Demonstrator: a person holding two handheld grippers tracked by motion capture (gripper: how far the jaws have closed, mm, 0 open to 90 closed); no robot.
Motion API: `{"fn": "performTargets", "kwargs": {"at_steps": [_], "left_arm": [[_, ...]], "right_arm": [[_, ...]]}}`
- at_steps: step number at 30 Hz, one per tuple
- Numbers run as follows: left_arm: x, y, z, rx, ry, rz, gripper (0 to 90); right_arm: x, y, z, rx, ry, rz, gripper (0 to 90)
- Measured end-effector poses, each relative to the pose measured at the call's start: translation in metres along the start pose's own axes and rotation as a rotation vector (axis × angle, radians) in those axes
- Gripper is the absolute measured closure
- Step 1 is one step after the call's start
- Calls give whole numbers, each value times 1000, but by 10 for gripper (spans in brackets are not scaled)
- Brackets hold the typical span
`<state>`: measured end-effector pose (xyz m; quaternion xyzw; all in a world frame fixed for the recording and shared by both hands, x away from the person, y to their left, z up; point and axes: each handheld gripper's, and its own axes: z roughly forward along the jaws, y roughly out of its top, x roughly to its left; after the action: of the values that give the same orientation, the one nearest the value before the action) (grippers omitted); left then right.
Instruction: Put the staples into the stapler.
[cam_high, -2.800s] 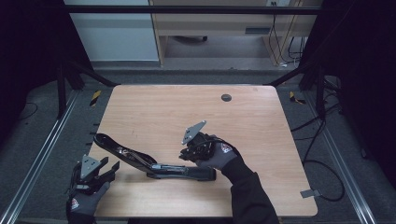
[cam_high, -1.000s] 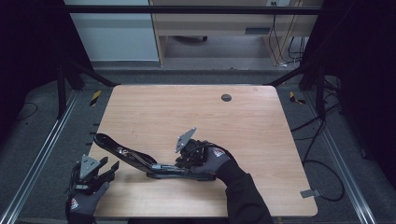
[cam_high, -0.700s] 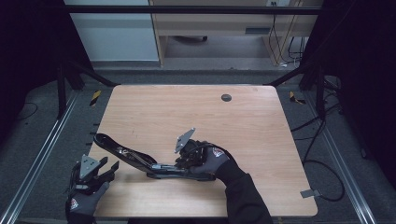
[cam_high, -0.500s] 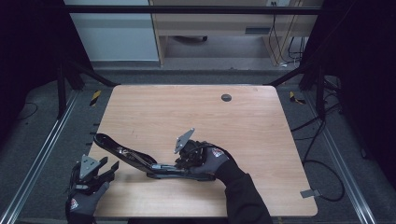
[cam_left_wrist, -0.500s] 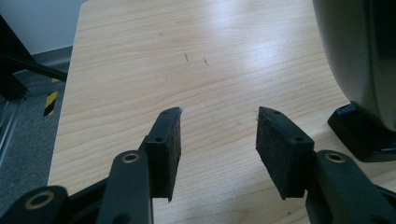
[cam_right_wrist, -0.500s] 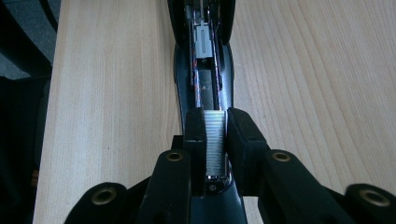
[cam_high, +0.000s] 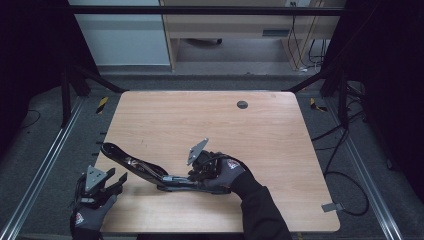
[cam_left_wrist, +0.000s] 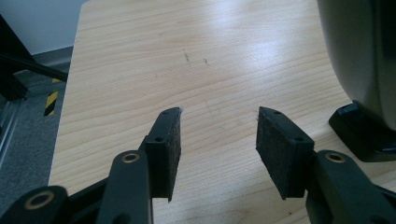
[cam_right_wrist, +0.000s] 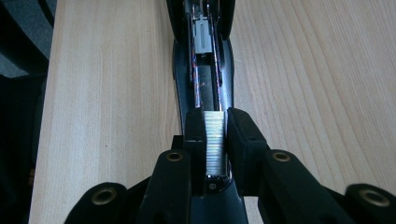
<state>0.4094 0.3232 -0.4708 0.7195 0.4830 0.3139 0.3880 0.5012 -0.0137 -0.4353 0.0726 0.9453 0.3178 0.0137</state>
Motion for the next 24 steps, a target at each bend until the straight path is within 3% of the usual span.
{"fn": "performTargets", "kwargs": {"at_steps": [24], "left_arm": [[0,0,0,-1,2,3,498]], "right_arm": [[0,0,1,7,-4,-15,786]]}}
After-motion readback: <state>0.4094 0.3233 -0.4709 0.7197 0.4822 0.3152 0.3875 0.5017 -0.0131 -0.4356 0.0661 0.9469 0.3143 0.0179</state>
